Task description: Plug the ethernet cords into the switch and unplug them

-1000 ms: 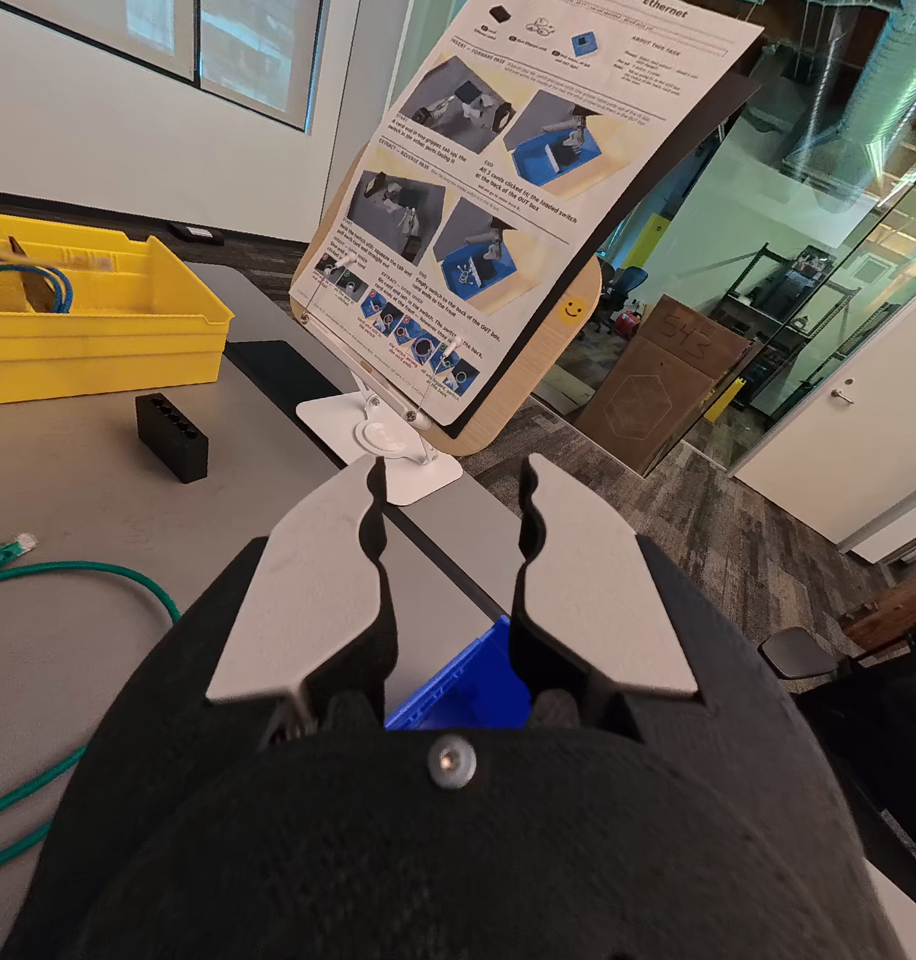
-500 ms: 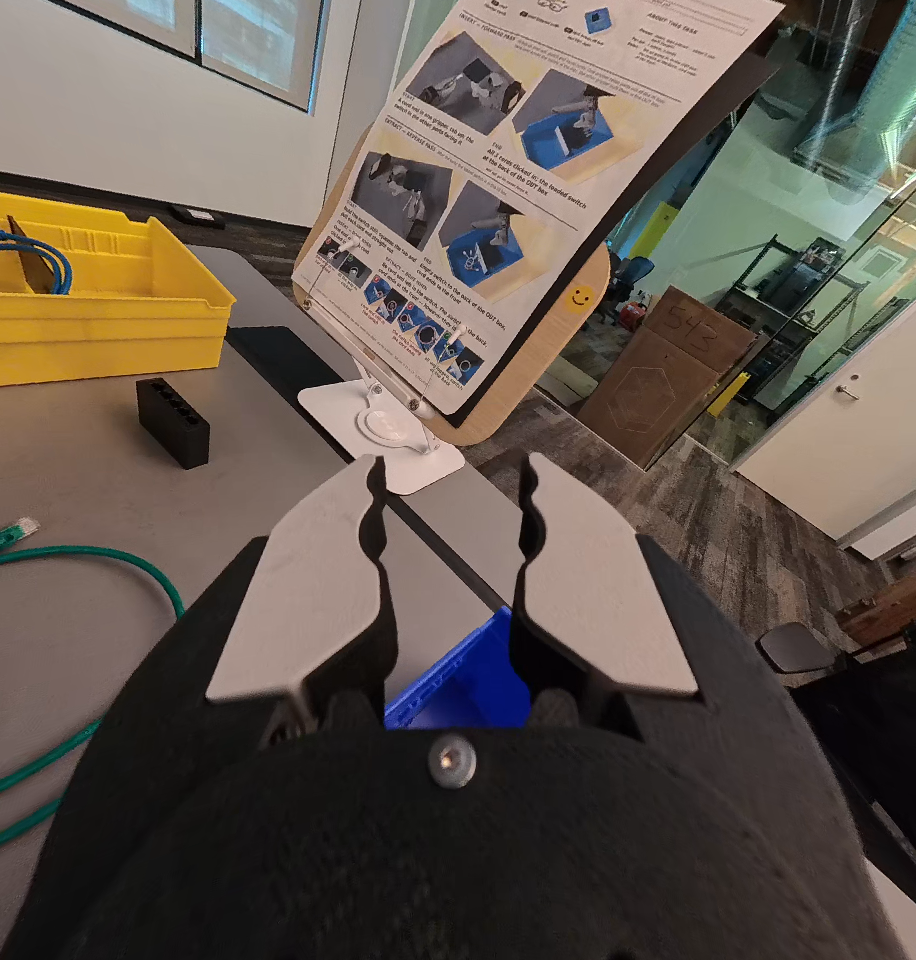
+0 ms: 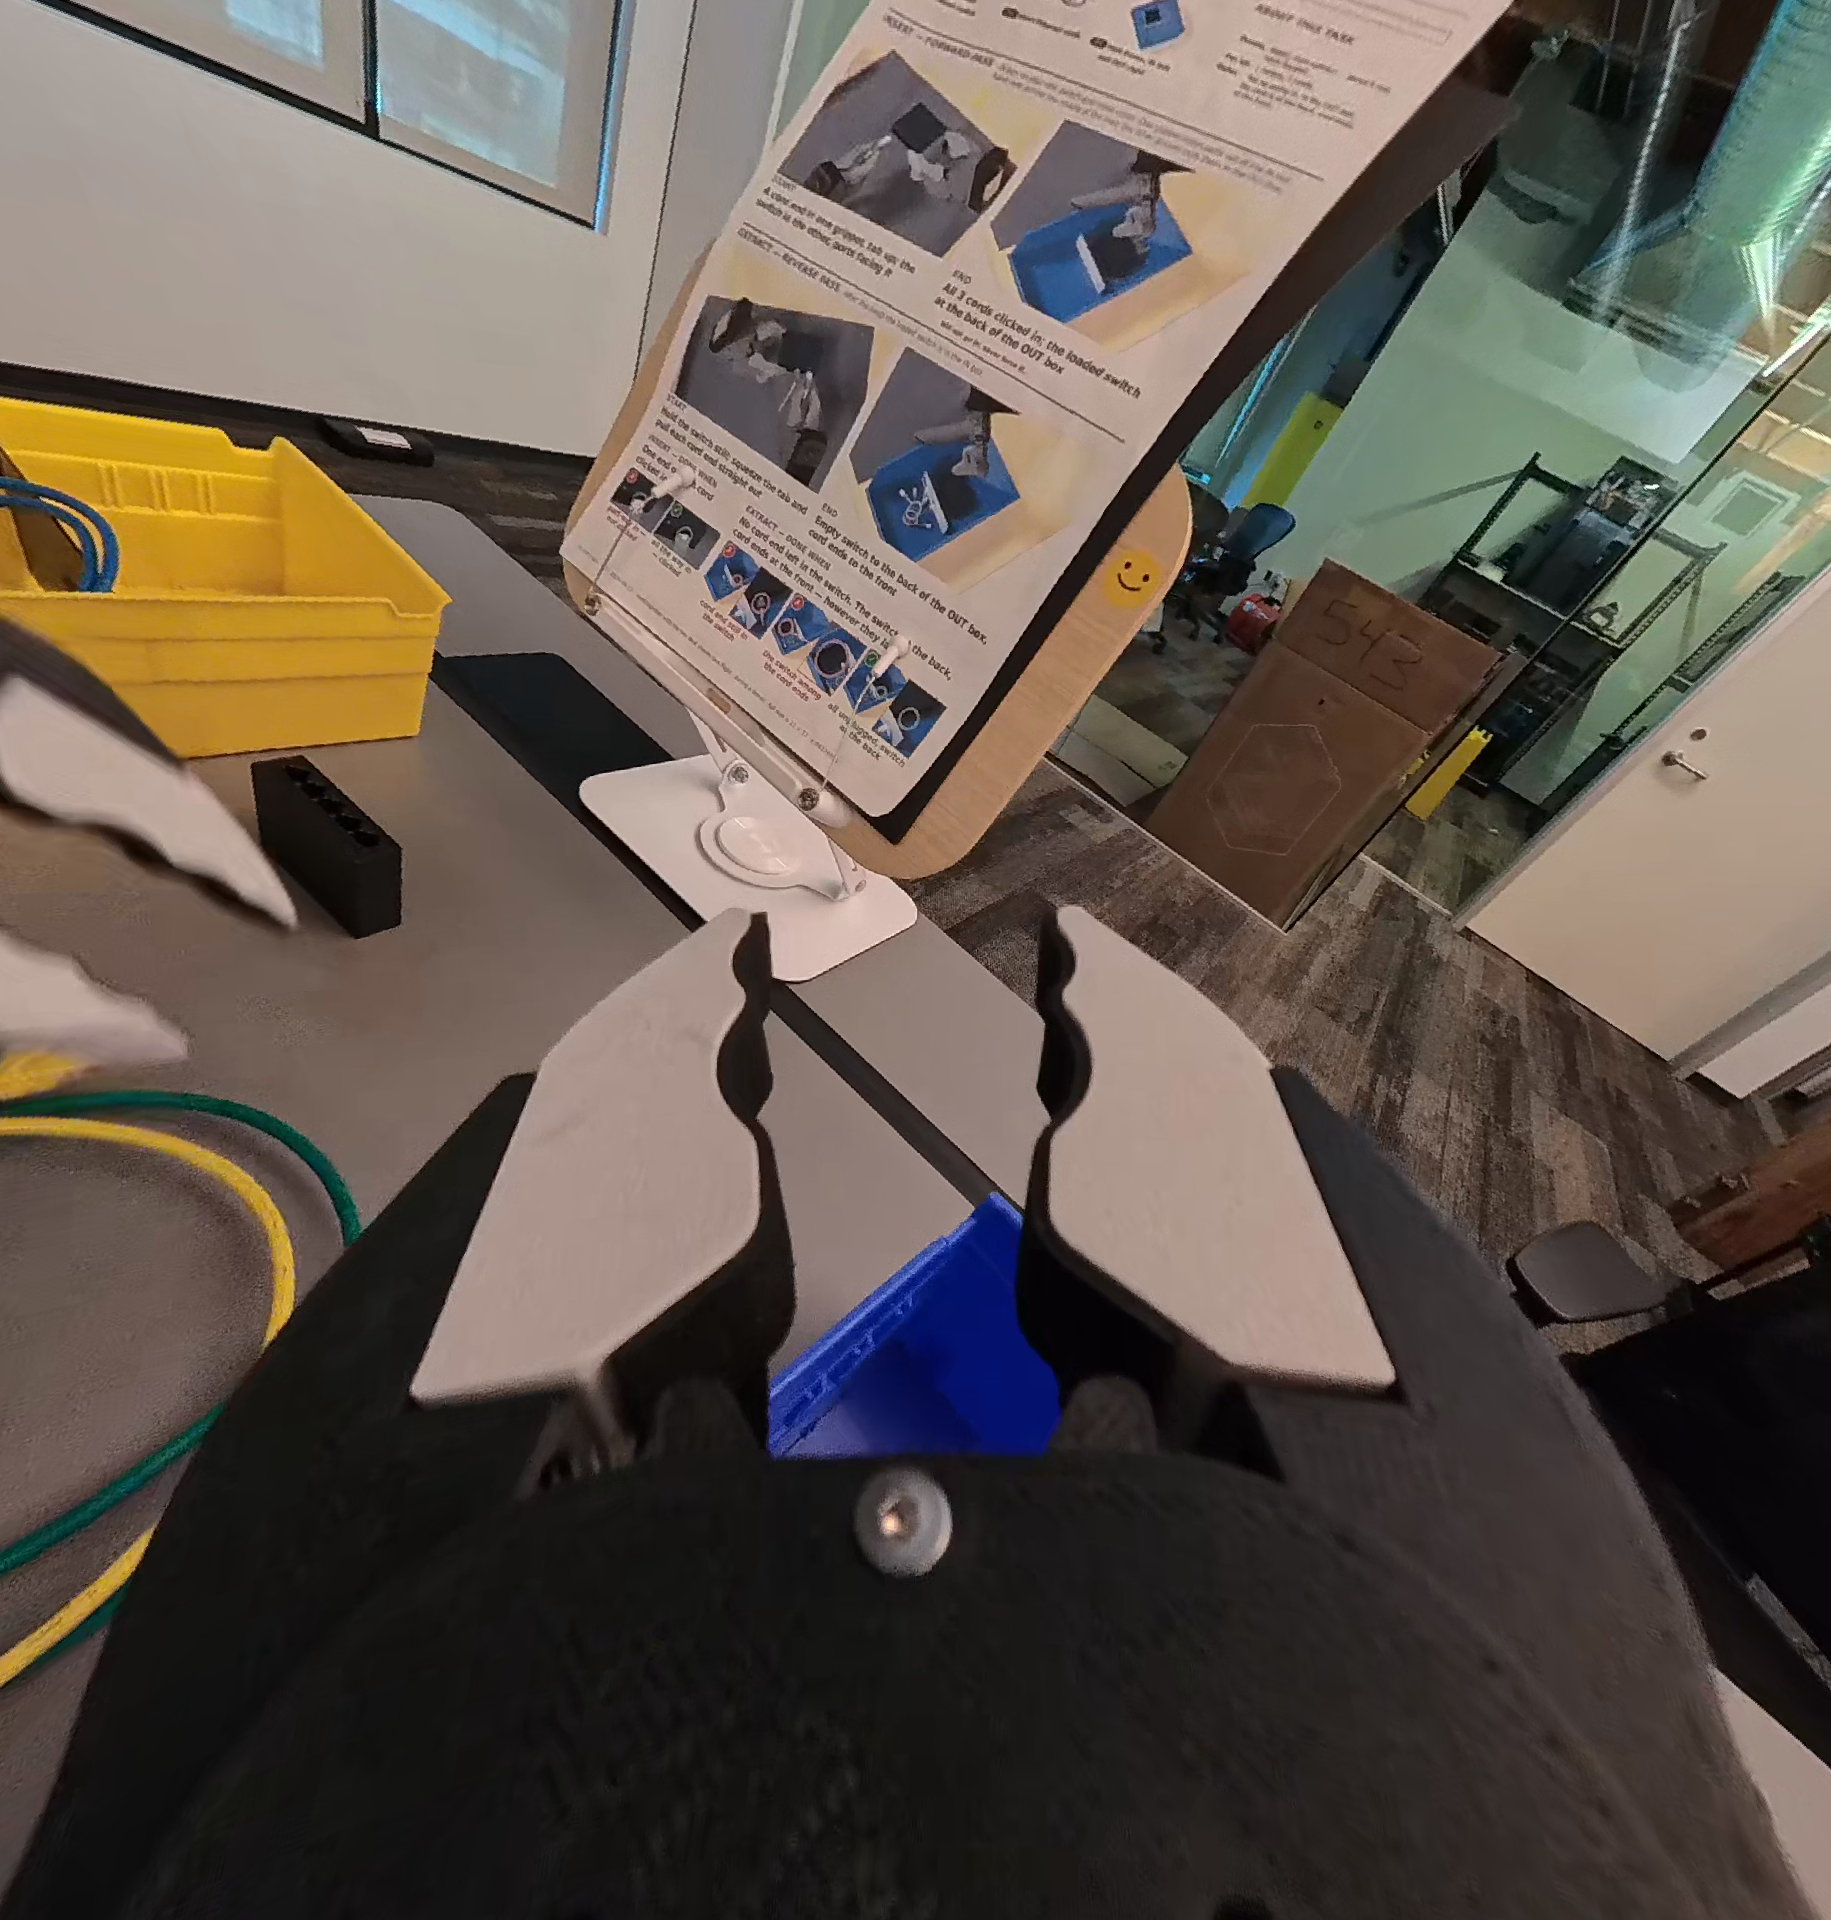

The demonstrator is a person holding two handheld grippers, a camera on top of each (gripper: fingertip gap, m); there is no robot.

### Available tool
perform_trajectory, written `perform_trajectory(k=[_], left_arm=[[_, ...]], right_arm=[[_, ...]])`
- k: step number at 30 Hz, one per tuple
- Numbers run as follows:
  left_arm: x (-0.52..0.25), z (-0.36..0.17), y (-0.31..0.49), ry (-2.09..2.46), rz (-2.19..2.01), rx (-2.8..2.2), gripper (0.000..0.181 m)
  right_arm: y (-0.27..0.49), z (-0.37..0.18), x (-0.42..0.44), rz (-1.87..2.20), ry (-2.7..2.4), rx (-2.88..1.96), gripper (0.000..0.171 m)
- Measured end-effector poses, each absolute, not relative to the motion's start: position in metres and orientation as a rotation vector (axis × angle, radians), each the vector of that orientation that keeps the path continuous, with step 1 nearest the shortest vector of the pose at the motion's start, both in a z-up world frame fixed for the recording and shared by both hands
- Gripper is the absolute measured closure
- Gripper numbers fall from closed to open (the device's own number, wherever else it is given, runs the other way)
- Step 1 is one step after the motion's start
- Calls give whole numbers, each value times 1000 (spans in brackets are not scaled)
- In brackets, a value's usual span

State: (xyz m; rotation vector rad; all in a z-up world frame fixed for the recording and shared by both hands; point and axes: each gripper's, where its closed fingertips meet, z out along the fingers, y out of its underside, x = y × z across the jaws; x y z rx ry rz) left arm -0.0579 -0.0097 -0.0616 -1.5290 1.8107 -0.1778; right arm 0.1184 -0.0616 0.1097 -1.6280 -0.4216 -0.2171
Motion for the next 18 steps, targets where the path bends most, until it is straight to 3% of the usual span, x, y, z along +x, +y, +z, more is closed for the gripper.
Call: perform_trajectory(k=[4, 6, 11, 18], left_arm=[[-141, 42, 86, 1311, -128, -1498, 146], [-211, 65, 143, 1147, -57, -1573, 140], [-332, -1, 219, 1169, 187, -1862, 134], [-360, -84, 240, 1264, 366, -1980, 134]], right_arm=[[-60, 109, 117, -196, -412, -1626, 121], [-58, 106, 117, -208, -419, -1639, 121], [-51, 102, 110, -222, -444, -1660, 121], [-44, 92, 107, -259, -476, -1700, 121]])
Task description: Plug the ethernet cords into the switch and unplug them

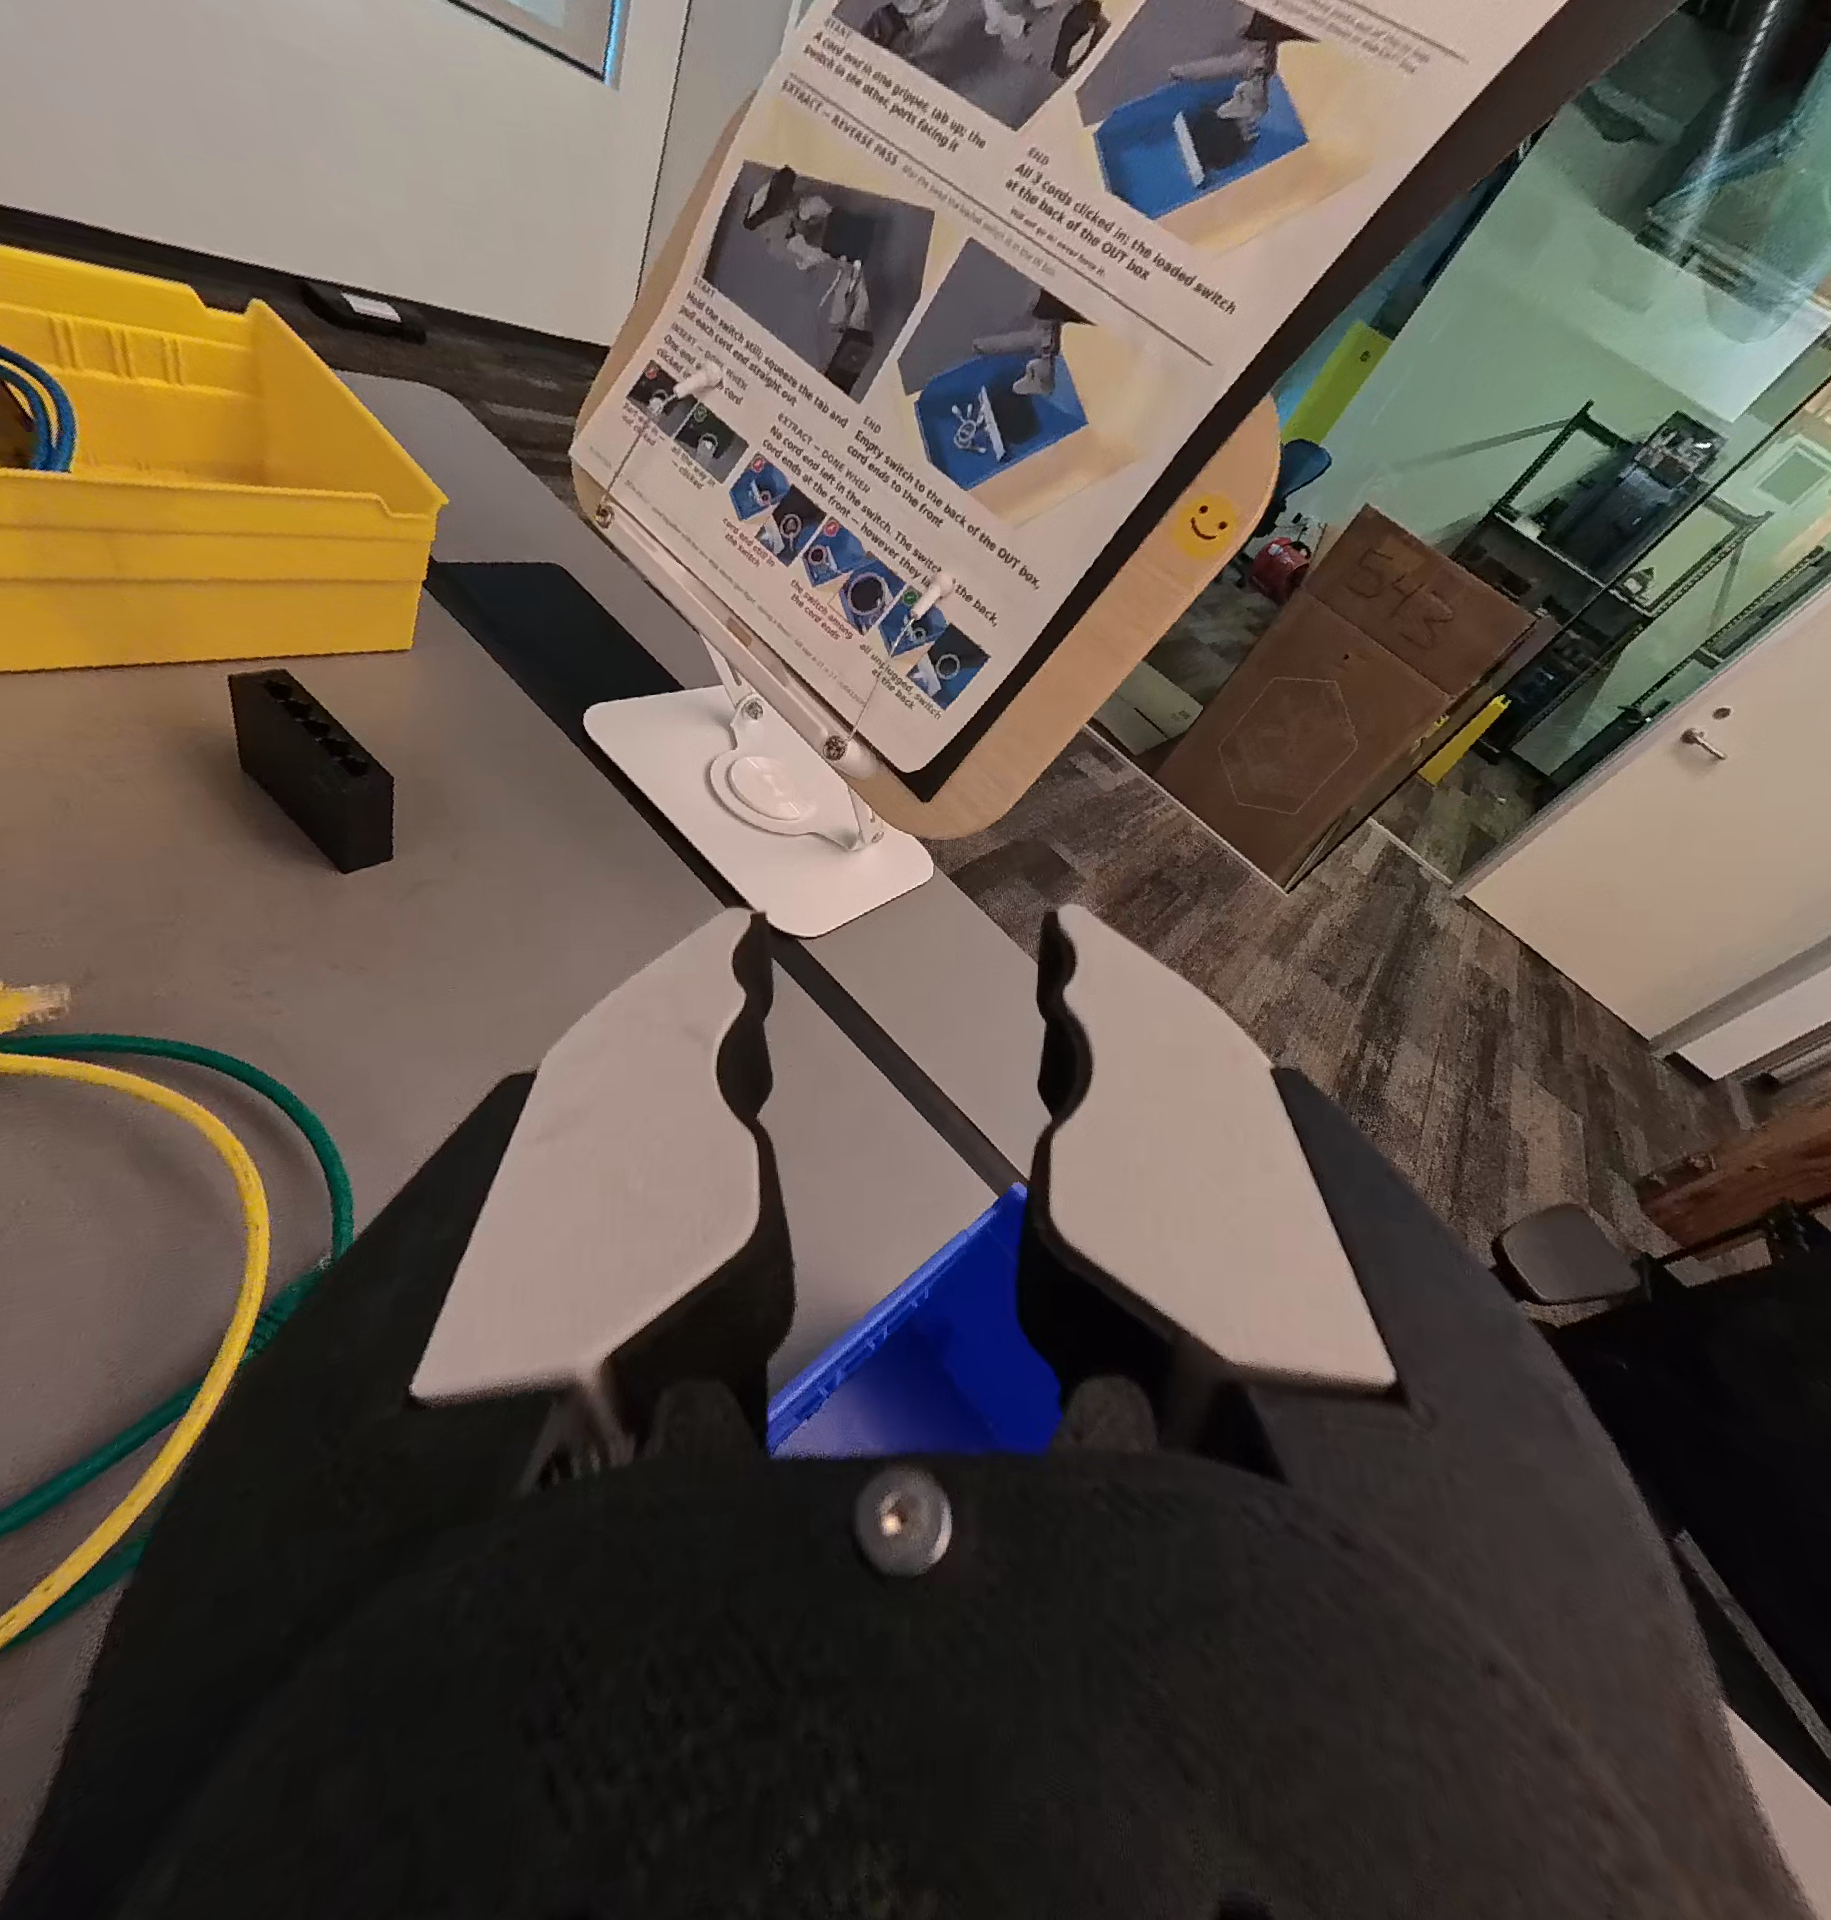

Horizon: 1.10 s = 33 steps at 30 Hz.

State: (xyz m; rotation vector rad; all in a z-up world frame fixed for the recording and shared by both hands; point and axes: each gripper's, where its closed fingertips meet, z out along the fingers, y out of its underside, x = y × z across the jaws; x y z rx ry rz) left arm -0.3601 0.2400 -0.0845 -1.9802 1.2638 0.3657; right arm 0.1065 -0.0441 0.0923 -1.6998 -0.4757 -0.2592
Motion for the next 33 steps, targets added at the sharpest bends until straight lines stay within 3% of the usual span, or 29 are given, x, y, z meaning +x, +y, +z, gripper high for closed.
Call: perform_trajectory(k=[7, 14, 20, 25, 30, 31, 32, 33], left_arm=[[-365, -63, 236, 1293, 517, -1818, 176], [-352, 52, 183, 1177, 511, -1492, 176], [-278, 140, 109, 1174, 458, -1268, 177], [-194, 143, 55, 1294, 386, -1161, 176], [-124, 118, 7, 1389, 223, -1082, 176], [-113, 114, 1, 1401, 197, -1068, 176], [-104, 111, -4, 1409, 161, -1061, 176], [-97, 110, -9, 1414, 116, -1060, 176]], right_arm=[[-41, 89, 105, -253, -480, -1708, 121], [-34, 93, 76, -187, -545, -1678, 121], [-39, 125, -22, 64, -694, -1473, 121], [-60, 147, -94, 275, -757, -1348, 120], [-46, 124, -96, 103, -775, -1491, 116], [-42, 119, -92, 81, -767, -1530, 119], [-39, 111, -87, 69, -770, -1582, 133], [-38, 103, -82, 58, -795, -1635, 163]])
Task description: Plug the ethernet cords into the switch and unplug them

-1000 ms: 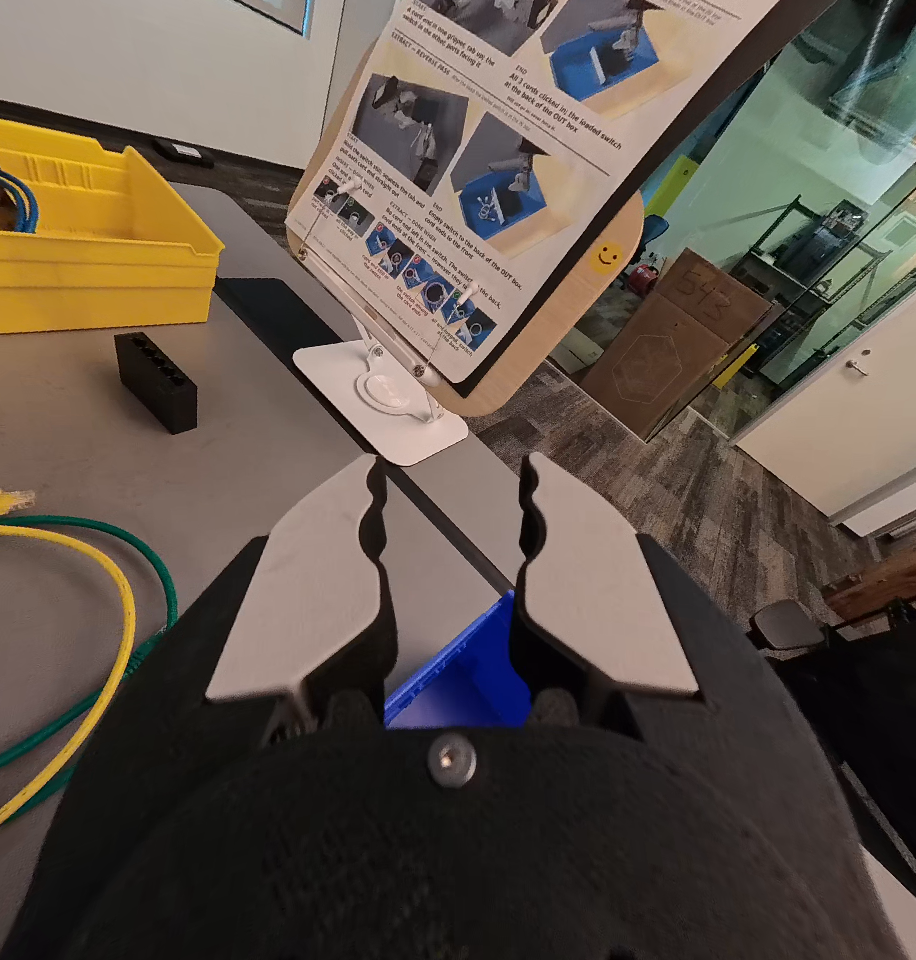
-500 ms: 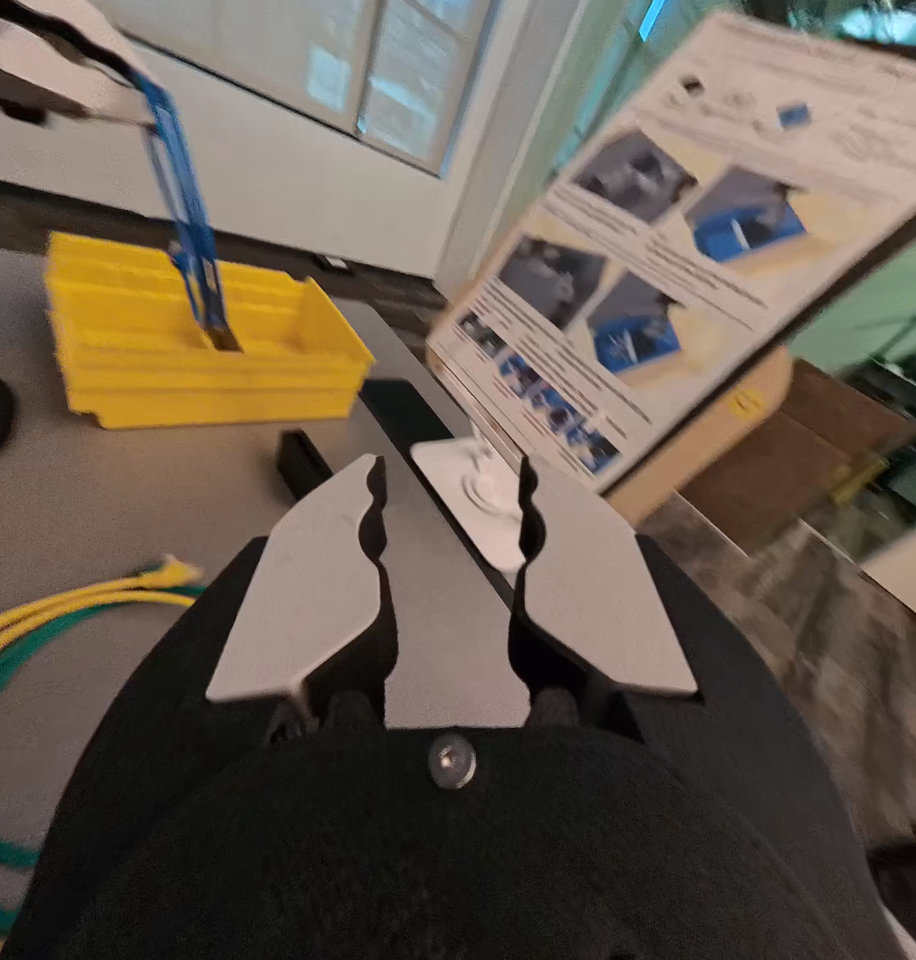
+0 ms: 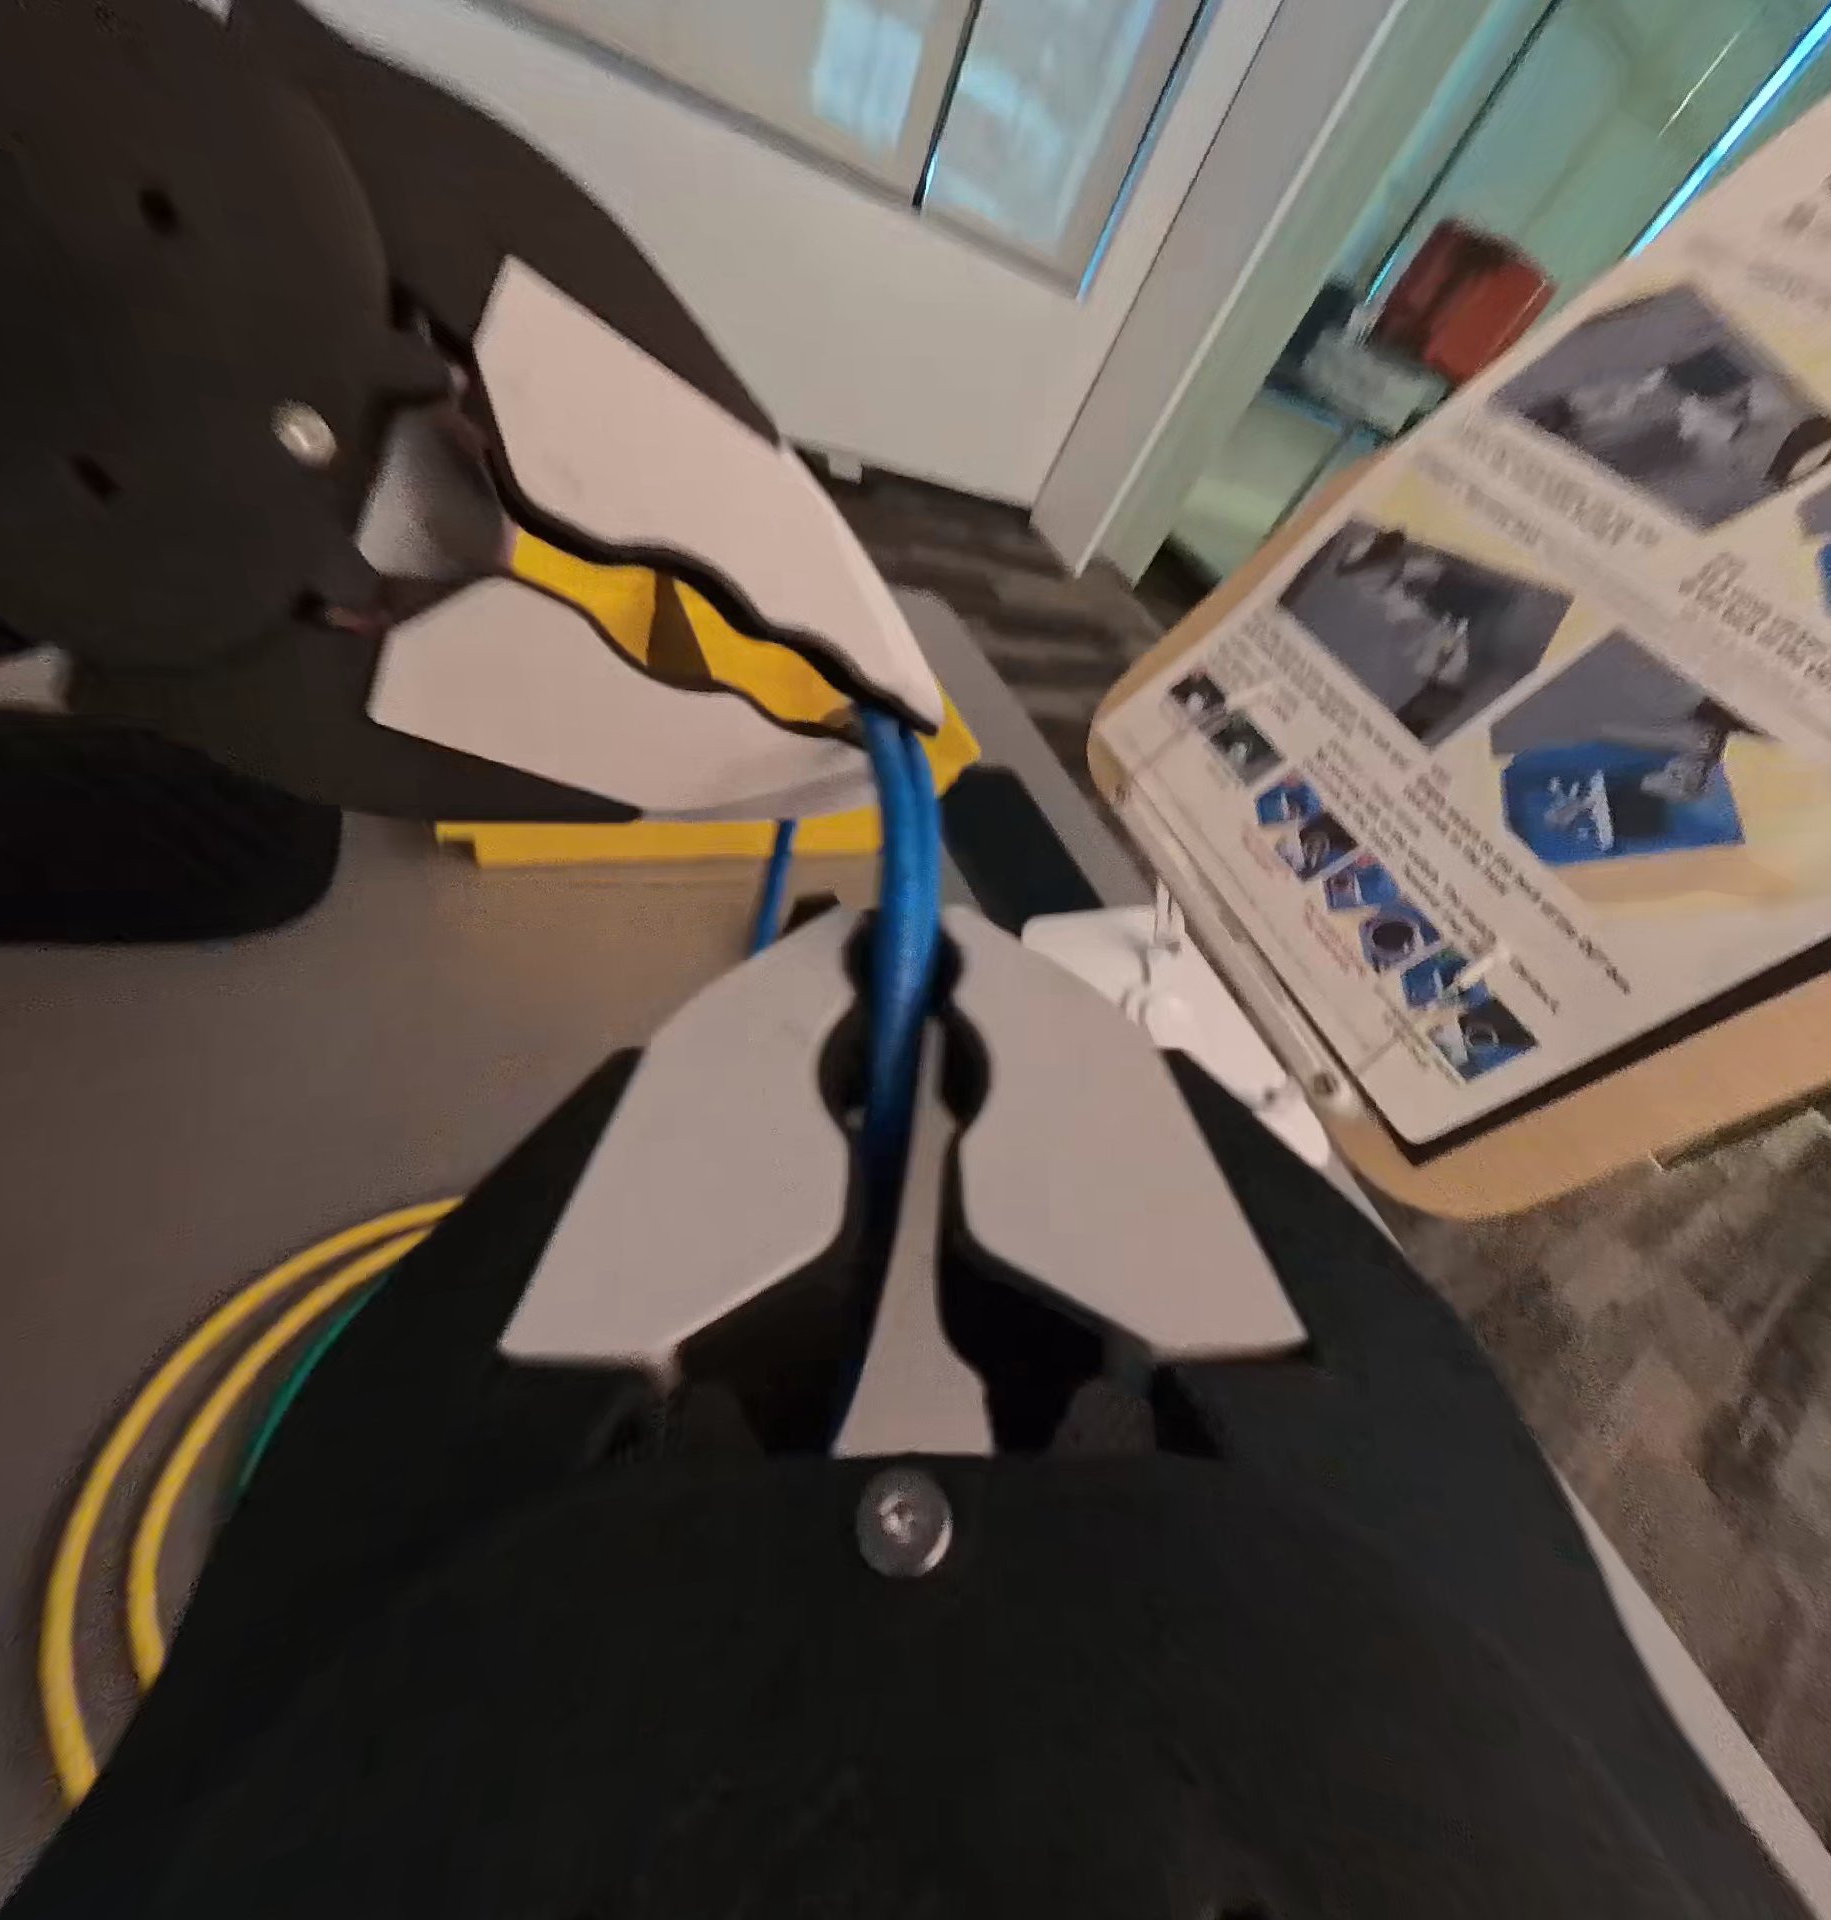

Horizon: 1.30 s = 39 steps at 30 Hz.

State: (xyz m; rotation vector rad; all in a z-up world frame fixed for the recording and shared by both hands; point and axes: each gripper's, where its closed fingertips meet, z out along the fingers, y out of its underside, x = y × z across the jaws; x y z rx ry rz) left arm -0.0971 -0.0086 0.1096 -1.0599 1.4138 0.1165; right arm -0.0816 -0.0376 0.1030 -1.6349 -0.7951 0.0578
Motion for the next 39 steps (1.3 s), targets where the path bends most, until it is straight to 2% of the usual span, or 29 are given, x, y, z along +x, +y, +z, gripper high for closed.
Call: perform_trajectory(k=[2, 4, 7, 8, 13, 17, 21, 25, 26, 27, 28, 32, 34, 35, 36, 37, 39], left_arm=[[-91, 113, -13, 1411, -11, -1084, 168], [-97, 128, -10, 1352, -188, -1147, 139], [-113, 152, -1, 1255, -541, -1190, 126], [-117, 156, 2, 1233, -667, -1188, 127], [-129, 138, -7, 1267, -1379, -1192, 111], [-131, 141, -14, 1227, -1779, -1136, 117], [-135, 152, -25, 1223, -1854, -983, 121], [-137, 154, -33, 1255, -1881, -961, 136], [-138, 154, -33, 1264, -1866, -951, 144], [-138, 152, -34, 1281, -1845, -940, 167], [-138, 149, -33, 1292, -1820, -952, 170], [-135, 141, -31, 1346, -1728, -1010, 170], [-133, 140, -27, 1329, -1678, -1032, 143], [-133, 140, -28, 1339, -1675, -1022, 147], [-134, 141, -29, 1341, -1679, -1005, 162], [-135, 143, -29, 1330, -1688, -985, 167], [-138, 144, -33, 1344, -1713, -951, 169]], right_arm=[[-32, 106, -62, -22, -741, -1639, 168], [-33, 115, -48, -46, -706, -1602, 168], [-40, 132, -36, -31, -665, -1517, 168], [-43, 139, -33, -34, -662, -1476, 168], [-57, 158, -32, -29, -682, -1322, 169], [-63, 161, -43, 9, -731, -1240, 168], [-64, 156, -64, 114, -787, -1220, 169], [-55, 142, -75, 64, -838, -1243, 168], [-54, 139, -78, 54, -853, -1245, 168], [-52, 138, -79, 41, -855, -1246, 168], [-49, 138, -78, 23, -839, -1247, 168], [-47, 137, -75, 18, -828, -1248, 168], [-49, 139, -74, 0, -828, -1232, 169], [-50, 140, -74, 0, -830, -1226, 169], [-50, 140, -74, 4, -833, -1224, 169], [-51, 139, -75, 9, -841, -1226, 168], [-51, 139, -75, 8, -842, -1220, 169]])
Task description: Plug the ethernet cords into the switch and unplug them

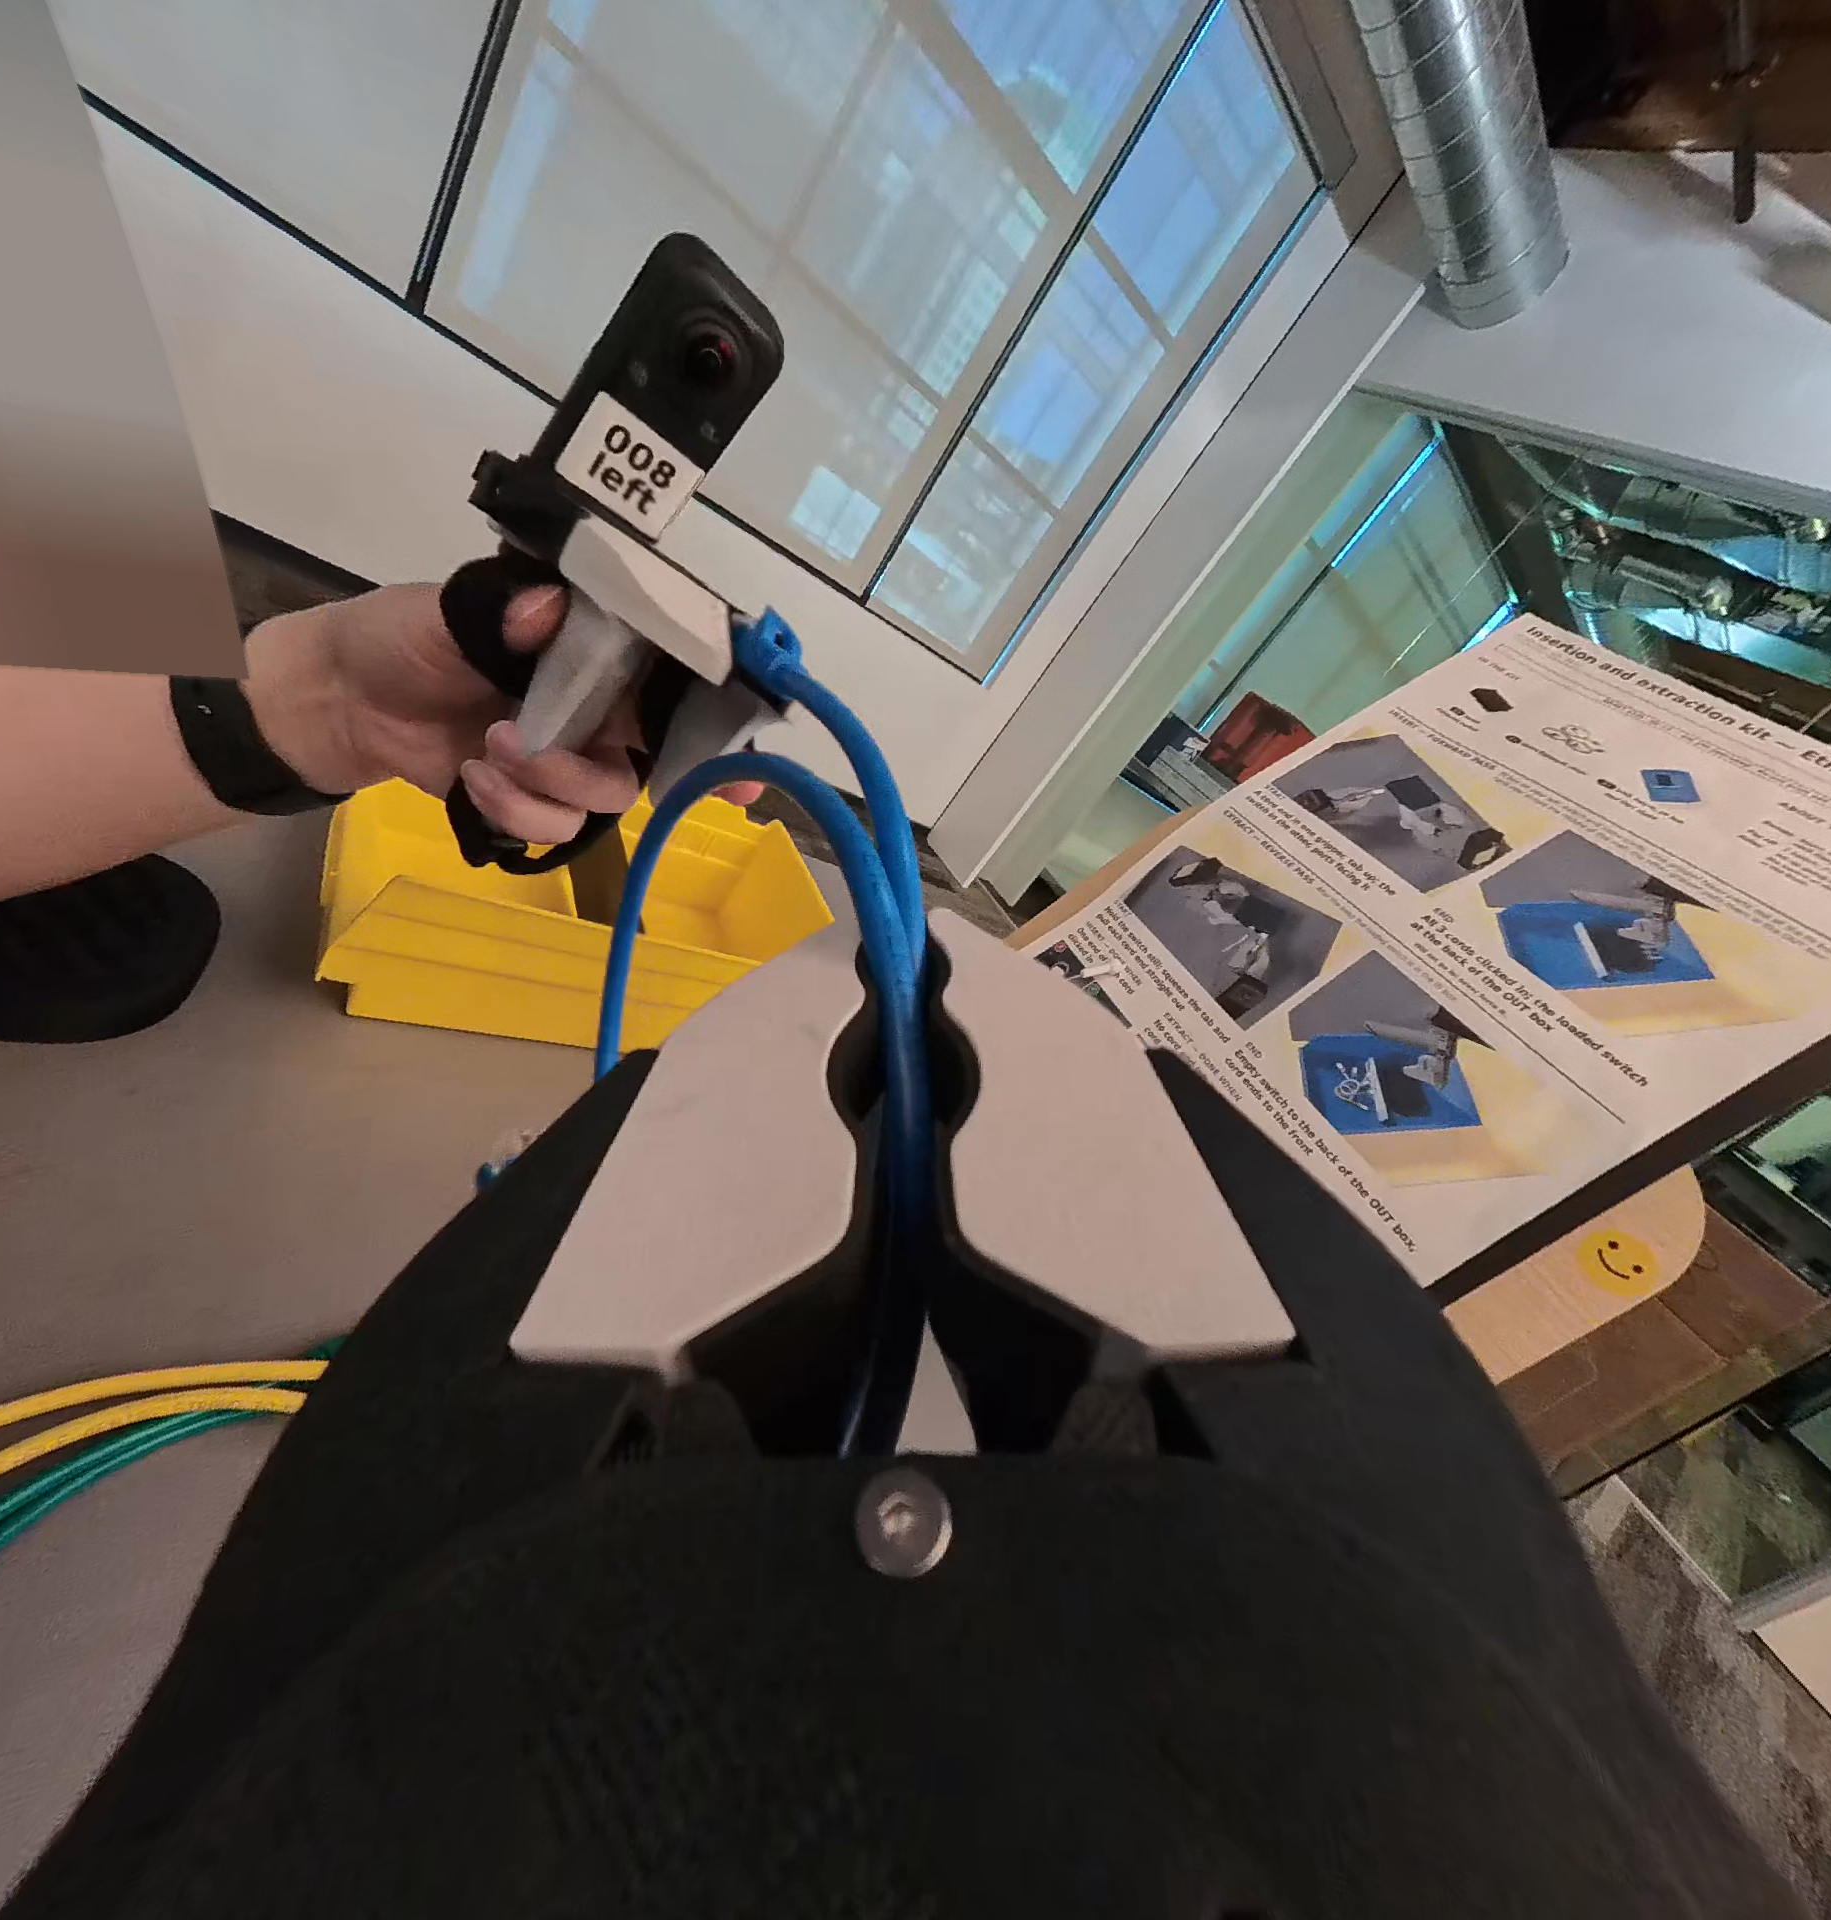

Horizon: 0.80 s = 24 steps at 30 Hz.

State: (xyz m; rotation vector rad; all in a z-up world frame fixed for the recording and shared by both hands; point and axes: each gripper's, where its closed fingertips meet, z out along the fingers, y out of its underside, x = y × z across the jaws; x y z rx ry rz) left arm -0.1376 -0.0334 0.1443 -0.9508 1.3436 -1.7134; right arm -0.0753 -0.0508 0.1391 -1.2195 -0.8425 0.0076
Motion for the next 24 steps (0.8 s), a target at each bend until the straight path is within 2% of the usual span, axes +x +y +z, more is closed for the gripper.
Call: perform_trajectory(k=[5, 12, 13, 16, 17, 22, 24], left_arm=[[-140, 150, -37, 1325, -1732, -916, 165], [-140, 150, -42, 1351, -1673, -889, 169], [-141, 152, -43, 1350, -1644, -872, 169], [-144, 156, -48, 1358, -1540, -828, 170], [-145, 156, -51, 1371, -1518, -814, 170], [-147, 162, -59, 1369, -1516, -787, 169], [-148, 163, -54, 1348, -1499, -799, 169]], right_arm=[[-54, 139, -77, 10, -863, -1207, 168], [-55, 139, -75, 9, -873, -1198, 168], [-56, 135, -77, 35, -903, -1206, 165], [-68, 116, -81, 138, -1031, -1304, 133], [-75, 112, -83, 192, -1071, -1321, 127], [-102, 129, -92, 525, -1056, -1226, 127], [-102, 136, -81, 515, -1011, -1209, 127]])
